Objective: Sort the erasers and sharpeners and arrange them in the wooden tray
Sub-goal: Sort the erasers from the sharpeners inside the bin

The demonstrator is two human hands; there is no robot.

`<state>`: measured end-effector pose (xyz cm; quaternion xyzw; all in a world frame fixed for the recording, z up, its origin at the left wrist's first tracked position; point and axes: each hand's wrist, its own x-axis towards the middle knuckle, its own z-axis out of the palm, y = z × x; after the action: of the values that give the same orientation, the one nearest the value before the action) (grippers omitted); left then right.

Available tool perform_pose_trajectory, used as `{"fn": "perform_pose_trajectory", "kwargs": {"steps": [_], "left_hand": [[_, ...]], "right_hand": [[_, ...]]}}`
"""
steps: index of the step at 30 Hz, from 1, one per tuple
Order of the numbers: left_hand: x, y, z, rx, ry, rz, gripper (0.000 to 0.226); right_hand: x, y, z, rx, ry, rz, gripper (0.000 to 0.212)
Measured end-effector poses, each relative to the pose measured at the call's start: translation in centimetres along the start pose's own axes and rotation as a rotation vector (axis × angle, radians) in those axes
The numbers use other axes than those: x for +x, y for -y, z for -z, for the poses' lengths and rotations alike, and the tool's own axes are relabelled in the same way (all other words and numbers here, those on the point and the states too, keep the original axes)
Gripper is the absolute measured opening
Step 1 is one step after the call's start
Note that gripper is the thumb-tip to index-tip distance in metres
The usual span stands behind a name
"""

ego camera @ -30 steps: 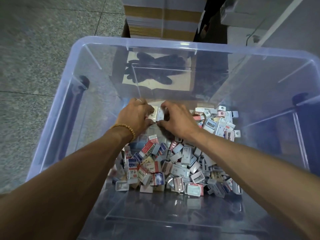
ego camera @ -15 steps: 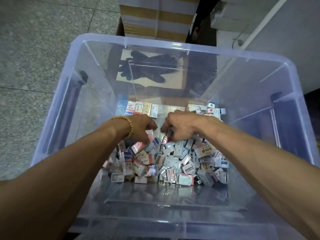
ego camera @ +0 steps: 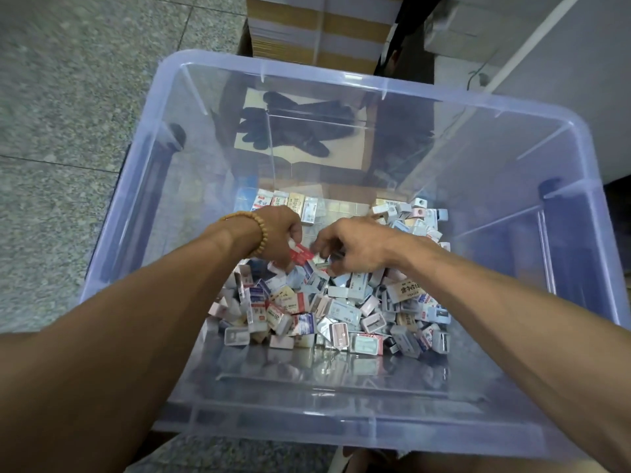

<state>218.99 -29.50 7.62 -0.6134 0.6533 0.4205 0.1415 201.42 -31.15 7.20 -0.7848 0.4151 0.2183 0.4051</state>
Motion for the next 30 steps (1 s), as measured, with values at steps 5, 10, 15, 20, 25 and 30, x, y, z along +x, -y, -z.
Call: {"fn": "perform_pose_trajectory", "kwargs": {"steps": [5, 10, 15, 20, 25, 30], "left_hand": [[-0.1, 0.3, 0.9, -0.104, -0.146, 0.029, 0.041], [0.1, 0.4, 1.5, -0.212, -0.261, 0.06, 0.037], [0.1, 0.2, 1.6, -0.311, -0.303, 0.105, 0.036], [0.2, 0.7, 2.0, -0.472, -0.397, 0.2, 0.035], [-0.2, 0.5, 2.2, -0.567, -0.439, 0.264, 0.032], [-0.5, 0.6, 1.8, -0.634, -0.468, 0.275, 0.032]], "right_hand": [[1.0, -1.0, -0.6, -0.225, -0.101, 0.006, 0.016], [-0.2, -1.7, 0.1, -0.223, -0.148, 0.017, 0.023], [0.7, -1.2, -1.8, -0.282, -0.208, 0.033, 0.028], [0.4, -0.8, -0.2, 0.333, -0.384, -0.08, 0.023], [2.7, -0.6, 0.8, 0.302, -0.585, -0.315, 0.027], [4.3, -0.4, 0.9, 0.189, -0.56, -0.363, 0.019]]}}
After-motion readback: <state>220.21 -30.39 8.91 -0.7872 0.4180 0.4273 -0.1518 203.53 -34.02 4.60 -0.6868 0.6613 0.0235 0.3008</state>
